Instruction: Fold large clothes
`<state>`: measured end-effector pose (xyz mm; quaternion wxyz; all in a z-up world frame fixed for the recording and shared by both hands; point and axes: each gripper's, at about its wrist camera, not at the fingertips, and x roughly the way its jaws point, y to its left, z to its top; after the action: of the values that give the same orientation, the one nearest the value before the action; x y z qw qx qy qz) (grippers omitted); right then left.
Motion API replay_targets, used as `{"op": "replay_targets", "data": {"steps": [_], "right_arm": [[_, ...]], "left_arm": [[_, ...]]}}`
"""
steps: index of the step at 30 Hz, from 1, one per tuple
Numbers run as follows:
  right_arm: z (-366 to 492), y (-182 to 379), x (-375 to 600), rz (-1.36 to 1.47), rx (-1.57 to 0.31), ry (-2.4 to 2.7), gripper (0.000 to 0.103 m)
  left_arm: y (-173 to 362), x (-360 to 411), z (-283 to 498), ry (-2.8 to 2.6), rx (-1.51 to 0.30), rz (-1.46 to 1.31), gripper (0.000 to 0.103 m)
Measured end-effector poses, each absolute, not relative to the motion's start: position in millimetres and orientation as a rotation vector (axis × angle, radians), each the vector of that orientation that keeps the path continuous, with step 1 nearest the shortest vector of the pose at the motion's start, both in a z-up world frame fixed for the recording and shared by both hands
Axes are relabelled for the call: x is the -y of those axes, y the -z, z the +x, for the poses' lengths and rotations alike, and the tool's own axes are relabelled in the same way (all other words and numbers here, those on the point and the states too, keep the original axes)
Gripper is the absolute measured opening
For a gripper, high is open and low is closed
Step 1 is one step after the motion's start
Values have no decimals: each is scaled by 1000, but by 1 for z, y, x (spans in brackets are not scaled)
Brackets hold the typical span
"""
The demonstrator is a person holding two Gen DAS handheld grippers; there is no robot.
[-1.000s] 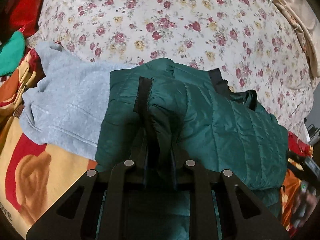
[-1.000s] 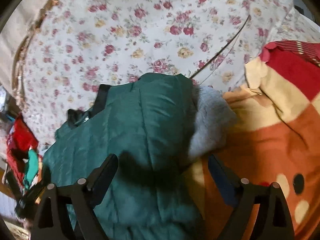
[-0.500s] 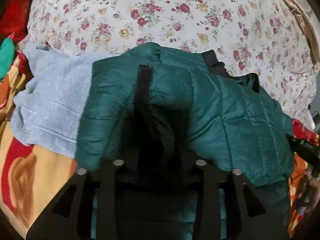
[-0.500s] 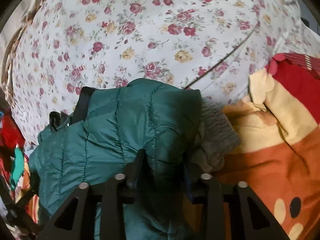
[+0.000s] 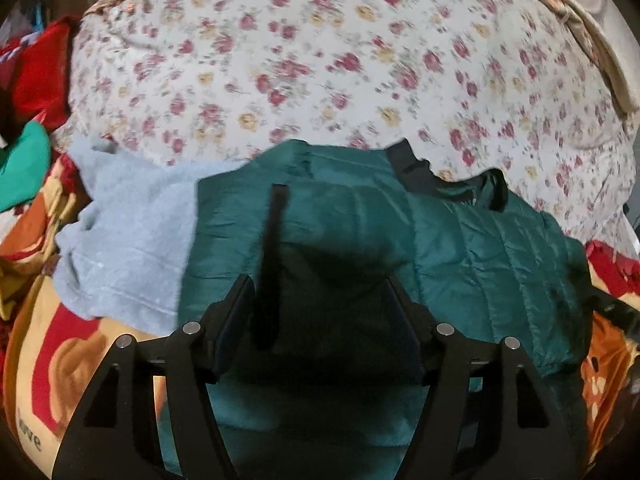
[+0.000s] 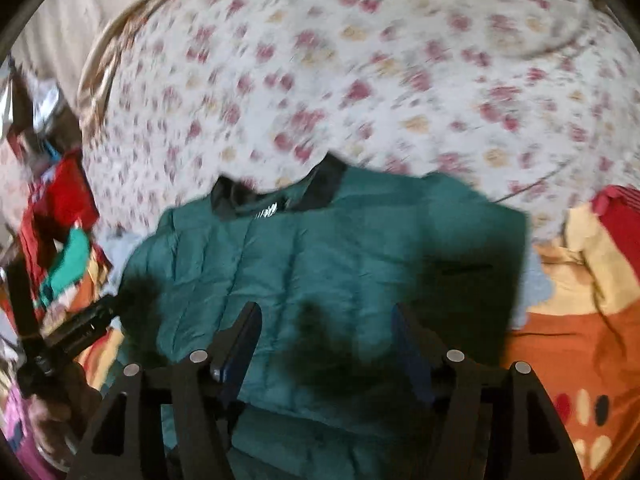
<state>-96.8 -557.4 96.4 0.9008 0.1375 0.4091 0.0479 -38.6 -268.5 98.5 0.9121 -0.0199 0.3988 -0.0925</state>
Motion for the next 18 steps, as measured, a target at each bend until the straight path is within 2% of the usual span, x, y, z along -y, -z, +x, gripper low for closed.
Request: {"op": "replay_targets", "data": {"steps": [4,8,13,18], "right_arm": [[-81,-62,540,174,-889,-38,65],[-72,-45,536,122,-884,-11,66],[-68,-53,542,149,-907,-31,66],[-104,-81,547,157,-842,-40,66]], "left_arm": [[-78,286,-19,152,-876,28,66],[-68,288,-10,143,-874,12,73],[-61,289,-7,133,-877,20,74],[-58,290,-6,127,-875,31,76]]}}
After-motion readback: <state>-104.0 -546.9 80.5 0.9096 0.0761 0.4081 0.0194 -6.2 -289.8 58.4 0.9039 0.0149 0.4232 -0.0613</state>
